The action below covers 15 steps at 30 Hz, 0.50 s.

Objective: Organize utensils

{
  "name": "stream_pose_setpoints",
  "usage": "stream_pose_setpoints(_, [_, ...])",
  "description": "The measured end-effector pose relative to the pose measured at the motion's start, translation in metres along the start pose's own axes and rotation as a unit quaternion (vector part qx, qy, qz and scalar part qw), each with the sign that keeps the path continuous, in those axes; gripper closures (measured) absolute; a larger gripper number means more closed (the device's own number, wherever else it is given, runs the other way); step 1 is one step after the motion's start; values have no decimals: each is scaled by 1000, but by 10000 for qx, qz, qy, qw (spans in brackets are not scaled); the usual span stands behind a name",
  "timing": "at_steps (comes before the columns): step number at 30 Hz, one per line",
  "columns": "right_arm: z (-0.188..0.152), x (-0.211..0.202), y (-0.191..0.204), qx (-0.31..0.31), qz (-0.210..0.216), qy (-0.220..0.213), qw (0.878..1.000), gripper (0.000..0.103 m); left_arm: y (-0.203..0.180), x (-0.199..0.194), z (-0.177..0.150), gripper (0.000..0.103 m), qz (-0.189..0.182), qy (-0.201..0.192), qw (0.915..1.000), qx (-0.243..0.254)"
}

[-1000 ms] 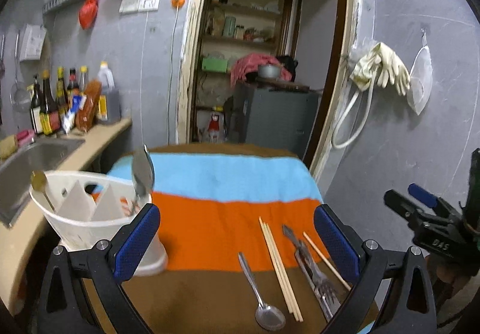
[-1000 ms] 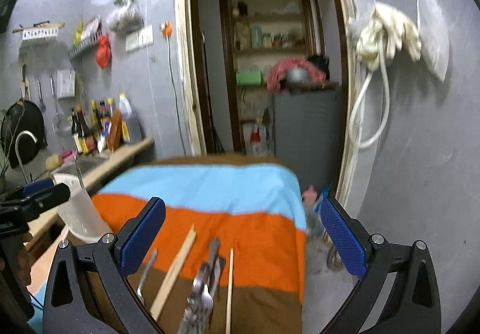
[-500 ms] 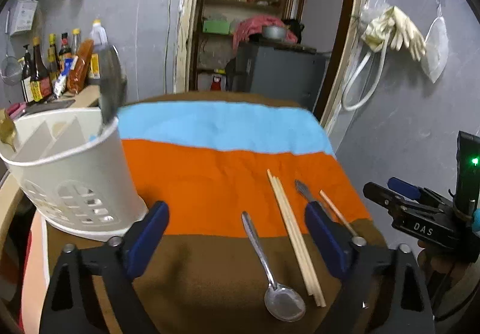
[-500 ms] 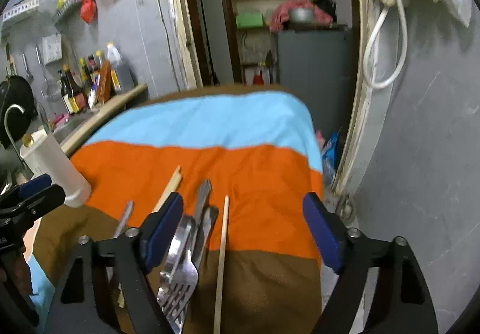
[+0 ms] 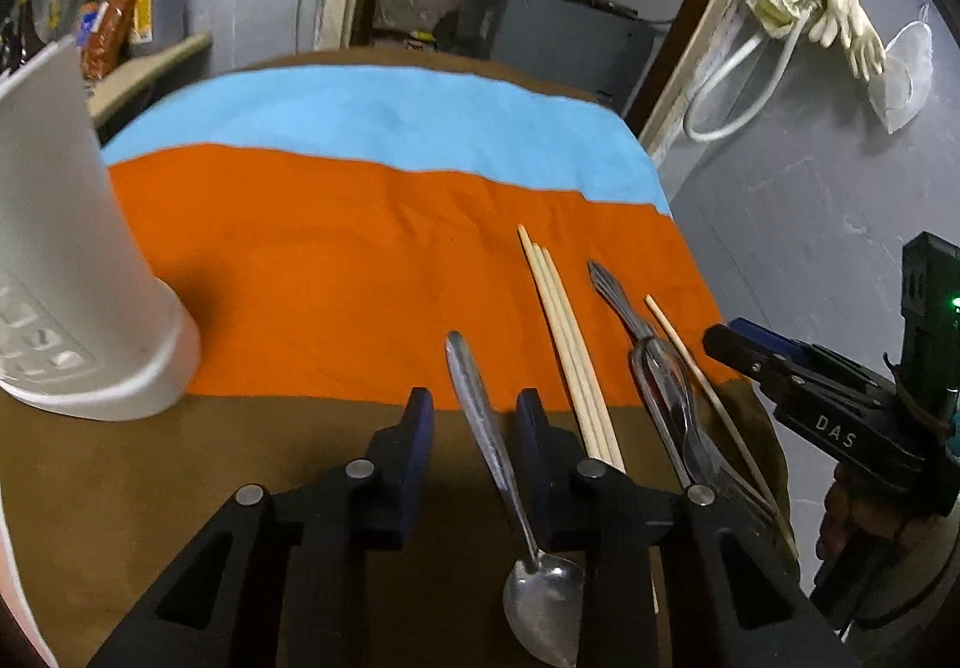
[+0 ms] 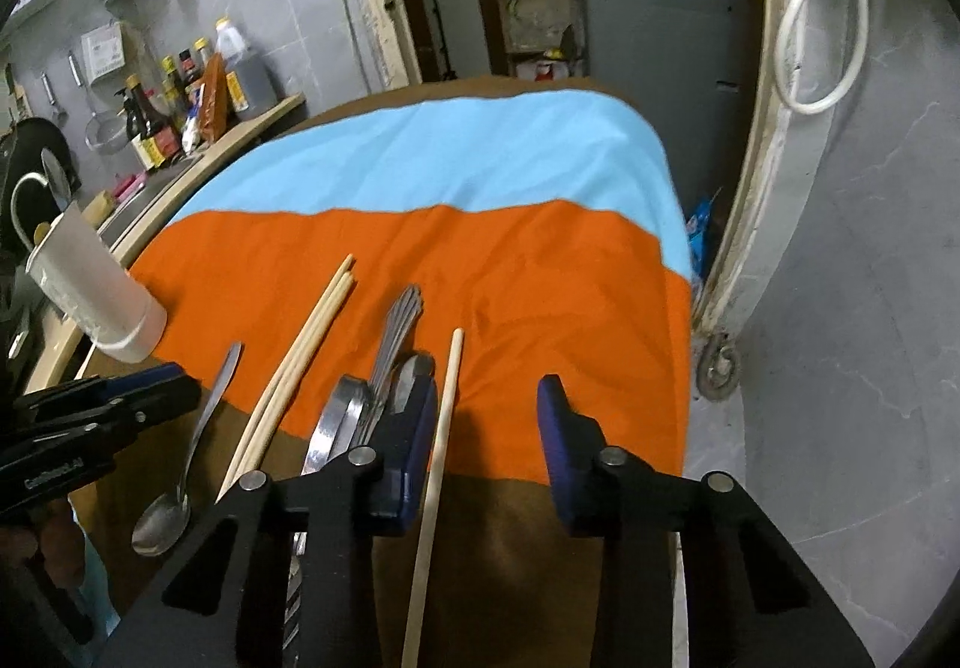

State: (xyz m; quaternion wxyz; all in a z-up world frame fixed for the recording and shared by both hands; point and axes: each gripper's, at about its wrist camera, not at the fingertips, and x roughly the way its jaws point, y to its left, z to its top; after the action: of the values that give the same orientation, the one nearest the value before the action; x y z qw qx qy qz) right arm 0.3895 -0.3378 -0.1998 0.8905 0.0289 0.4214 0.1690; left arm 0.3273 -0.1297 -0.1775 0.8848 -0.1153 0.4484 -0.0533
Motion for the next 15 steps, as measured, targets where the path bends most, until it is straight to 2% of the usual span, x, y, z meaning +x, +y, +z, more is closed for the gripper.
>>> stream_pose_setpoints(4, [-2,8,-1,-92,103,178,9997,78,-2,6,-3,76,17,149,9999,37])
stream_pose_setpoints(11, [0,22,4,-227,149,460,9986,80,-2,16,5,77,-26,318,9995,23])
stream_pose_setpoints(15, [5,29,9,-282,95,581,9979,79,-1,26,13,84,-38,424,9991,-60])
